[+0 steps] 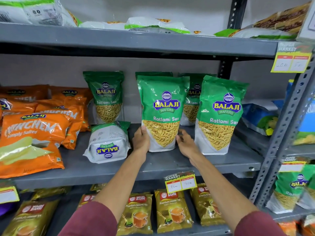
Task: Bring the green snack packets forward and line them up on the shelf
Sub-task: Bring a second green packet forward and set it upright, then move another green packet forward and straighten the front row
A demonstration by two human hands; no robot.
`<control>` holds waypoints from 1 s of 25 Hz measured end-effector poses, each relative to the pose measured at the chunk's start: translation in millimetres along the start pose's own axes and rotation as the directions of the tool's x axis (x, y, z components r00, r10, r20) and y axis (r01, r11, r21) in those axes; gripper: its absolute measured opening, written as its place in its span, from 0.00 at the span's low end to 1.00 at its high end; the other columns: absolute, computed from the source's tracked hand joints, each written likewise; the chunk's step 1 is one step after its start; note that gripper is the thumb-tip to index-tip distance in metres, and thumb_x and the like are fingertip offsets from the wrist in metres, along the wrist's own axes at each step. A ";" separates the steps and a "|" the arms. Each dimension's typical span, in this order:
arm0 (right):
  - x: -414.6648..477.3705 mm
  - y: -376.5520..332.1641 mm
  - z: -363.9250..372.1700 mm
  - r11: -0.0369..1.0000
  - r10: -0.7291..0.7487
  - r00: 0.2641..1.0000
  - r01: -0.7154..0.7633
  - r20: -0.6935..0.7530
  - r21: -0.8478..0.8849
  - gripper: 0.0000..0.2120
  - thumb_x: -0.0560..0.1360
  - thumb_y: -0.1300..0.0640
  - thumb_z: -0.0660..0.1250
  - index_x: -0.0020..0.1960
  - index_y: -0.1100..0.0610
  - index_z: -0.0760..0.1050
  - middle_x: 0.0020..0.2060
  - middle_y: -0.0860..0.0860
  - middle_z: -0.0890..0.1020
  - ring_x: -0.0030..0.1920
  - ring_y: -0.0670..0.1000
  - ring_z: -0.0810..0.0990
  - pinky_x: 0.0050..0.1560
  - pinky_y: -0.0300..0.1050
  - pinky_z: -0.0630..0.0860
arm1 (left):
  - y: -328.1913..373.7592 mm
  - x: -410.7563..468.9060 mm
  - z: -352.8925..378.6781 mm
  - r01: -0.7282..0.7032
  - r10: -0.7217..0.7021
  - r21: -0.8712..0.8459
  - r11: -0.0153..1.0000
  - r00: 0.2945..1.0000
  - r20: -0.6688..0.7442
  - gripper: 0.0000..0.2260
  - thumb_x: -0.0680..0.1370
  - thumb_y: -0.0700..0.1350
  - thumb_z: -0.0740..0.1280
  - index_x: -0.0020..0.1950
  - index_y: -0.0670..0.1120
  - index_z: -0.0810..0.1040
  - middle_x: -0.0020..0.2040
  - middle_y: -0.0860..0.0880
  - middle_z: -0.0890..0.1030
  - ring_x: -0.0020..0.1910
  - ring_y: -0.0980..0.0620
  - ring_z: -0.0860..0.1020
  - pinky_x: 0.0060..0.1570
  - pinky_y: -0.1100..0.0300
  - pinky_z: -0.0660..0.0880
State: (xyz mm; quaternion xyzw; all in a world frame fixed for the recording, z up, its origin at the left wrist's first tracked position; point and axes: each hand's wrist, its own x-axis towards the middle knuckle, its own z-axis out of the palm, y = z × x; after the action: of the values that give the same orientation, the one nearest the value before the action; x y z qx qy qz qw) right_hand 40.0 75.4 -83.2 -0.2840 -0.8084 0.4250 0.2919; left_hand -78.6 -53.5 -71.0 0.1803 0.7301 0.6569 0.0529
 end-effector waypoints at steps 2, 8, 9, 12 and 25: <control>-7.3 2.2 -4.3 1.000 -0.013 1.000 0.013 0.003 -0.018 0.16 0.85 0.57 0.55 0.71 0.56 0.68 0.64 0.56 0.81 0.57 0.54 0.77 0.51 0.42 0.66 | 0.0 -9.6 -0.3 -0.017 0.017 -0.004 1.000 1.000 0.015 0.21 0.84 0.53 0.50 0.60 0.44 0.78 0.60 0.41 0.80 0.59 0.41 0.78 0.54 0.55 0.71; -40.2 -12.6 -3.6 0.955 -0.295 0.920 0.292 -0.259 -0.049 0.23 0.82 0.62 0.62 0.76 0.57 0.64 0.69 0.54 0.74 0.65 0.53 0.76 0.57 0.36 0.71 | 10.3 -20.7 -12.3 -0.152 0.152 0.170 0.974 0.988 0.013 0.20 0.84 0.44 0.53 0.77 0.49 0.64 0.69 0.41 0.76 0.66 0.40 0.75 0.61 0.53 0.71; -47.7 -19.1 0.8 0.908 -0.409 0.845 0.413 -0.345 -0.067 0.23 0.82 0.62 0.62 0.76 0.55 0.65 0.68 0.53 0.72 0.62 0.52 0.77 0.61 0.36 0.72 | 14.0 -20.7 -18.3 -0.225 0.225 0.193 0.955 0.974 0.025 0.23 0.83 0.41 0.54 0.79 0.51 0.61 0.70 0.43 0.76 0.66 0.42 0.75 0.61 0.55 0.71; -56.7 -47.3 18.1 0.731 -0.658 0.660 0.675 -0.363 -0.097 0.18 0.83 0.59 0.61 0.72 0.52 0.70 0.61 0.48 0.71 0.54 0.42 0.77 0.60 0.27 0.69 | 29.9 -19.0 -42.1 -0.398 0.395 0.166 0.902 0.917 0.055 0.26 0.82 0.38 0.56 0.79 0.52 0.60 0.74 0.47 0.72 0.72 0.47 0.70 0.65 0.60 0.64; -30.3 -141.1 139.6 0.962 0.075 0.947 0.015 0.314 -0.273 0.35 0.82 0.36 0.47 0.71 0.63 0.72 0.69 0.64 0.74 0.71 0.64 0.72 0.67 0.53 0.70 | 2.8 30.5 -180.2 0.233 -0.226 0.138 0.963 0.972 -0.063 0.15 0.76 0.48 0.67 0.58 0.40 0.78 0.48 0.41 0.83 0.40 0.46 0.81 0.36 0.60 0.74</control>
State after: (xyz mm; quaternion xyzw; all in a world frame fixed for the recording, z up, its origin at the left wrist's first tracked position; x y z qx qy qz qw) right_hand -69.2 -86.2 -35.3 -0.2608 -0.8912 0.3550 0.1081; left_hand -163.0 -212.6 -39.7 0.0824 0.7927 0.5960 0.0983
